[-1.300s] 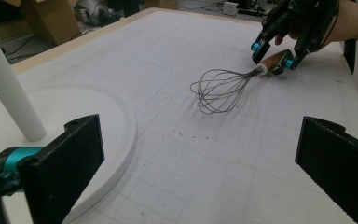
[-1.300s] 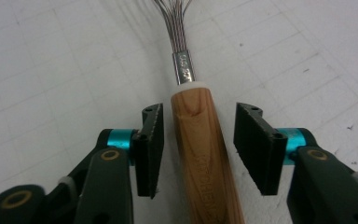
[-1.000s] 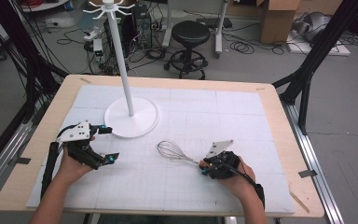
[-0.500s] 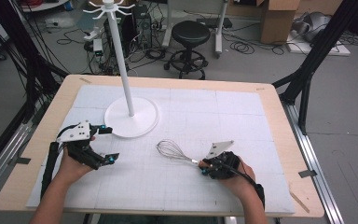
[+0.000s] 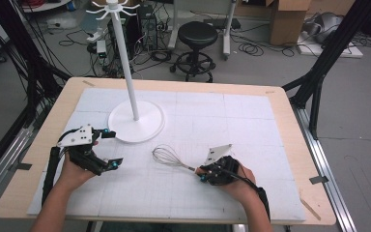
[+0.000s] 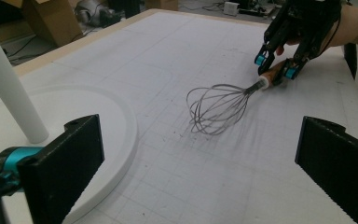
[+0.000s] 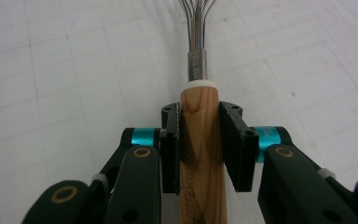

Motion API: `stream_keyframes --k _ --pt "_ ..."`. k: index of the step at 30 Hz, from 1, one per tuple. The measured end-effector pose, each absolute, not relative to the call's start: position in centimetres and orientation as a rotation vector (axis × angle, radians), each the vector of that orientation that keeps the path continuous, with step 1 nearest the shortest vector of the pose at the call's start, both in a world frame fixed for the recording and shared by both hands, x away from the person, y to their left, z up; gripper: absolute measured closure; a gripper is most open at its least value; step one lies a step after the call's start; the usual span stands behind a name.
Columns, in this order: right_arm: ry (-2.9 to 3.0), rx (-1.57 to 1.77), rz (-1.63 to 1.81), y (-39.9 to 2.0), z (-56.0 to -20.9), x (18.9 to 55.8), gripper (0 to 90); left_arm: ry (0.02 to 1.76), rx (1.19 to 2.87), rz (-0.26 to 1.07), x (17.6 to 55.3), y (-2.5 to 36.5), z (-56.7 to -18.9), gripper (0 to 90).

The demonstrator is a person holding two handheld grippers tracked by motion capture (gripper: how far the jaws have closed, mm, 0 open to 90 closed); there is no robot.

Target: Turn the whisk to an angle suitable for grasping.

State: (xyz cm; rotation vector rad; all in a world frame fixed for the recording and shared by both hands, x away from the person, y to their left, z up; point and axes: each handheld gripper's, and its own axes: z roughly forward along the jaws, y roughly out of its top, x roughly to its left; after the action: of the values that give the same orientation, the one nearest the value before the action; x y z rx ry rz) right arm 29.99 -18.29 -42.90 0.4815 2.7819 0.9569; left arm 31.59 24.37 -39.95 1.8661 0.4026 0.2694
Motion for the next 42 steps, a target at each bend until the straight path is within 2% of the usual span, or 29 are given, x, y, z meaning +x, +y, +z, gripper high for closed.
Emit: stream_keyframes --k 9,21,28,36,40,41,42 --pt "2.835 0.368 0.962 -15.0 -42.8 31.0 70.3 0.399 1.865 0.275 31.6 24.4 -39.7 1.7" --pt "2.887 0.192 0.940 -8.4 -42.6 32.1 70.2 0.391 1.846 0.285 31.4 24.8 -39.2 1.7" --pt "2.876 0.251 0.921 -8.9 -42.2 31.7 65.6 0.395 1.843 0.285 31.4 24.9 -39.2 1.7" --pt "2.806 0.376 0.958 -13.2 -42.4 30.1 61.5 0.392 1.840 0.287 31.4 24.9 -39.1 1.7" --pt "2.818 0.414 0.949 -14.0 -42.8 29.9 62.2 0.395 1.843 0.287 31.4 24.9 -39.2 1.7" --pt "2.822 0.417 0.938 -14.2 -42.9 29.8 63.5 0.395 1.844 0.287 31.4 24.9 -39.2 1.7" --pt "2.828 0.390 0.951 -14.3 -42.9 29.7 69.0 0.395 1.844 0.286 31.4 24.9 -39.2 1.7"
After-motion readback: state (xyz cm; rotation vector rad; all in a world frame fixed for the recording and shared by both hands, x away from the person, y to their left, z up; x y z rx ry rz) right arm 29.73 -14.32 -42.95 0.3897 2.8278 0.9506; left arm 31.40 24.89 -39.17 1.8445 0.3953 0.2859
